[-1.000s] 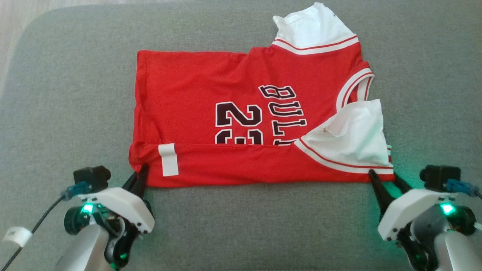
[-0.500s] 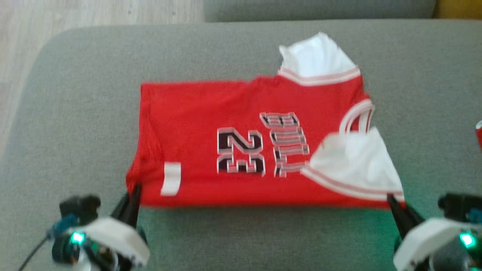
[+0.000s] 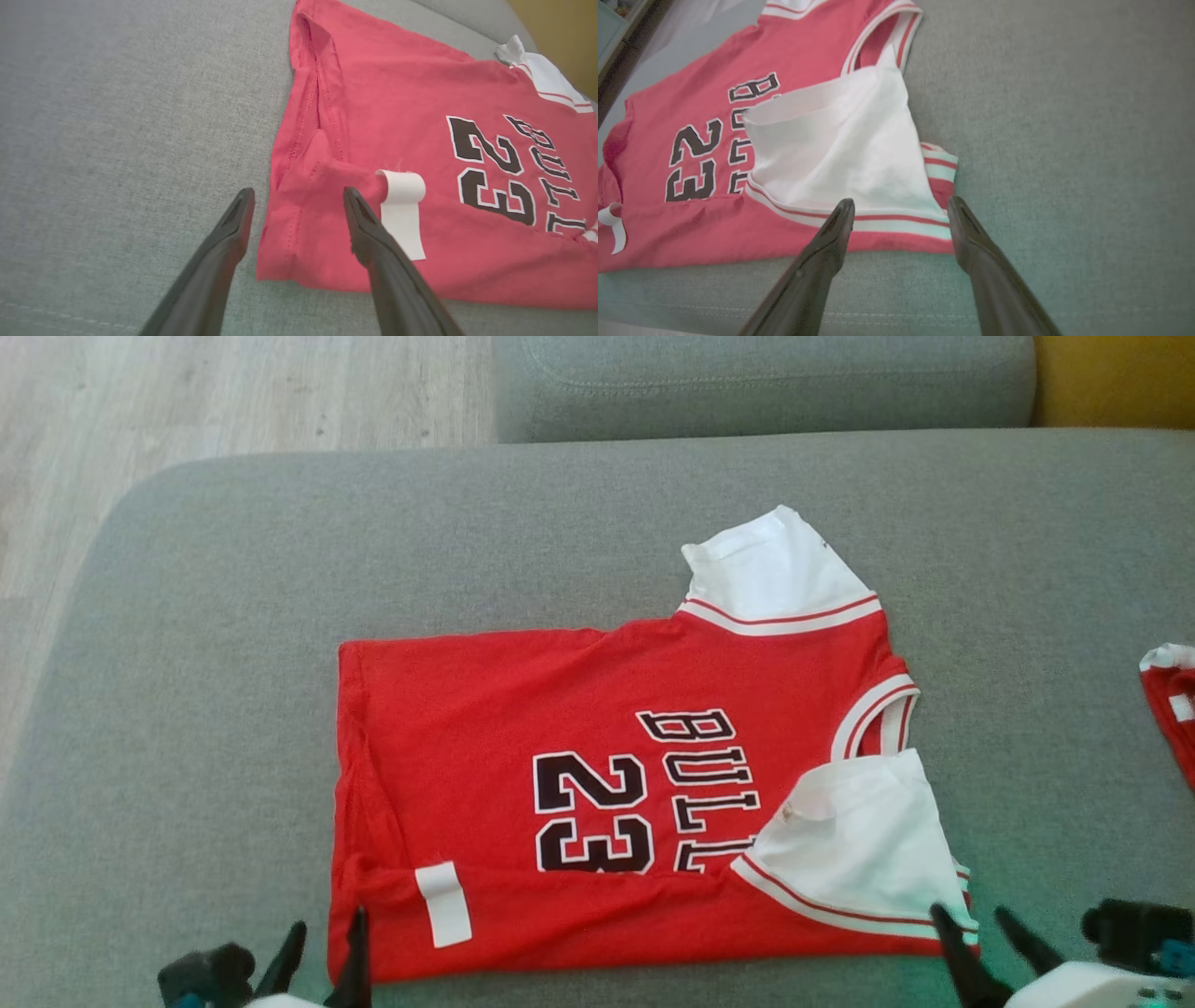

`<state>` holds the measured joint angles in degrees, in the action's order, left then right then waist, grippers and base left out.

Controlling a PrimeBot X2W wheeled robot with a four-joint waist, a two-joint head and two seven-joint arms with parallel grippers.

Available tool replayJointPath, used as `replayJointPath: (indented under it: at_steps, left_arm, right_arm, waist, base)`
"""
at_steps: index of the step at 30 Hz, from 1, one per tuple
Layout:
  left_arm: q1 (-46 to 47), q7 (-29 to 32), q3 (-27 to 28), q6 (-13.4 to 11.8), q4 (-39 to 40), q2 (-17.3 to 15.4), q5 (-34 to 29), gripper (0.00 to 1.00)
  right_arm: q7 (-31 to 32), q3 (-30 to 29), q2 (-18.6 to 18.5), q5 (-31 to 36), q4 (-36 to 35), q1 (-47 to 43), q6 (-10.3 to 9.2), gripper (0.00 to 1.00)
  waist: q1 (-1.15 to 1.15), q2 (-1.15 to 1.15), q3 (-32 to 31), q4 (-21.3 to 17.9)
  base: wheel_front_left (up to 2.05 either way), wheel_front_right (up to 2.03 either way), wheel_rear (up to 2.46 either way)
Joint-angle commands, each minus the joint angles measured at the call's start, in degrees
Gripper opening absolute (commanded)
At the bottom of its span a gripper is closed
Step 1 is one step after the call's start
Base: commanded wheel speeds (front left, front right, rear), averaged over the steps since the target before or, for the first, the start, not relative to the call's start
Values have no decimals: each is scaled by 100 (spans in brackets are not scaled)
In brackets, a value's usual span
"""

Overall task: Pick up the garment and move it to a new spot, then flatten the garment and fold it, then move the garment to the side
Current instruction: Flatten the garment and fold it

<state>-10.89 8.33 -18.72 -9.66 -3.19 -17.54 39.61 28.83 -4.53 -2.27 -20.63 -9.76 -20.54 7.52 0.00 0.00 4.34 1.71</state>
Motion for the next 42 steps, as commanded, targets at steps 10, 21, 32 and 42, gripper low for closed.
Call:
replayJointPath:
  at_steps: [10, 21, 32, 42]
  left_arm:
    - [868, -1850, 269, -373, 230, 42, -1197, 100]
    - [1526, -1666, 168, -416, 469, -238, -1591, 100]
    - [2411, -1471, 62, -23, -123, -187, -1398, 100]
    - [4128, -427, -20, 795, -2417, -210, -863, 100]
  right_arm:
    - [-1661, 301, -66, 860, -667, 1015, -3, 100]
    - [-1908, 594, -169, 1175, -1073, 1488, -3, 100]
    - [-1951, 558, -109, 1177, -1151, 1856, -3, 100]
    - [-2032, 677, -70, 1182, -916, 2224, -3, 100]
  waist:
    - [0, 0, -75, -42]
    - [0, 0, 94, -63]
    - [0, 0, 870, -86]
    - [0, 0, 1565, -227]
  base:
    - [0, 0, 0]
    - [0, 0, 0]
    - [0, 0, 0]
    - [0, 0, 0]
